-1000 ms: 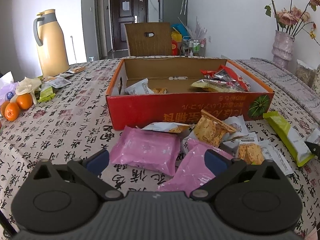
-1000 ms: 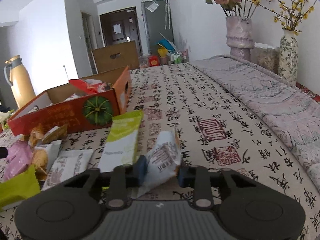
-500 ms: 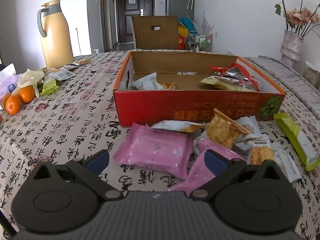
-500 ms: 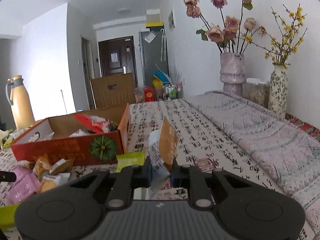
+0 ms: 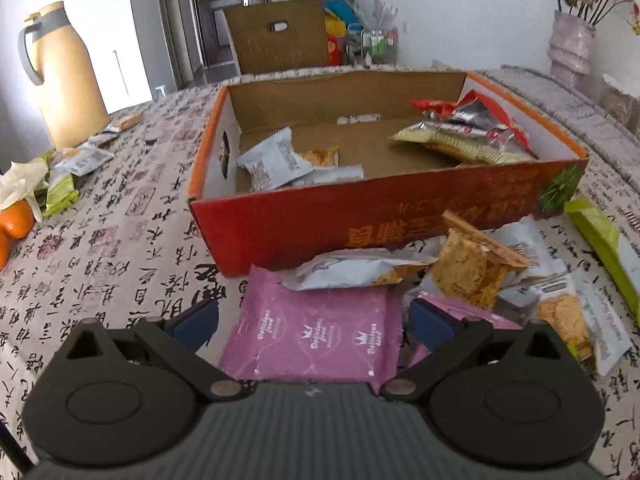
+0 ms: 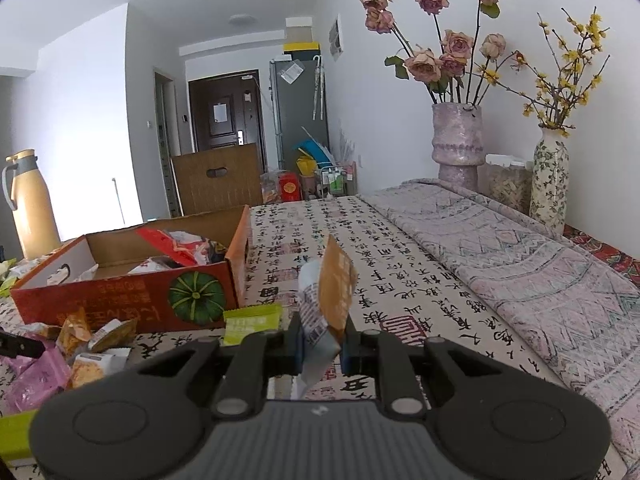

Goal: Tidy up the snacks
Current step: 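Grasp the pink packet in the pile with the left gripper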

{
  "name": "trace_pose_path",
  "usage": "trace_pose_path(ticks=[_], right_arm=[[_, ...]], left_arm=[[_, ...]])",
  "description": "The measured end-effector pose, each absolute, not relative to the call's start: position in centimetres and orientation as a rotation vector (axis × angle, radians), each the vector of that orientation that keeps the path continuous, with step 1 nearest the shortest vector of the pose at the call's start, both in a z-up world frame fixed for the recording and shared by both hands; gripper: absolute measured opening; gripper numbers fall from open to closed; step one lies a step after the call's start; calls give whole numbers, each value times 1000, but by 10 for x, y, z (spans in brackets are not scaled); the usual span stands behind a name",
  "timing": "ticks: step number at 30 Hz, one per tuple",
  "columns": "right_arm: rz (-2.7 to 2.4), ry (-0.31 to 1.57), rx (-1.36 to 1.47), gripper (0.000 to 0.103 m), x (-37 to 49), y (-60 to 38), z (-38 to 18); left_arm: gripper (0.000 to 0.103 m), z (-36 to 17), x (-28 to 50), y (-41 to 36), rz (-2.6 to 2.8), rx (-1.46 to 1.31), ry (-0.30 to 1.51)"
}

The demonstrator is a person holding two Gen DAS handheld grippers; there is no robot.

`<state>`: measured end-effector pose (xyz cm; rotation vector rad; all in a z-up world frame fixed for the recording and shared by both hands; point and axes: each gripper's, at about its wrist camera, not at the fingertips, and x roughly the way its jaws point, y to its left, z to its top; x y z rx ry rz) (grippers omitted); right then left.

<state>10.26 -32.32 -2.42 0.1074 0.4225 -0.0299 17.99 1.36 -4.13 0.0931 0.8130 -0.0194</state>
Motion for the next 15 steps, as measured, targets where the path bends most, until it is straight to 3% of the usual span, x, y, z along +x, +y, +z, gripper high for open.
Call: trace_pose_path(ticks=[15], right_arm=[[-20, 445, 109, 16, 110, -318, -29]], left_arm=[[102, -55, 191, 23, -30, 40, 867]])
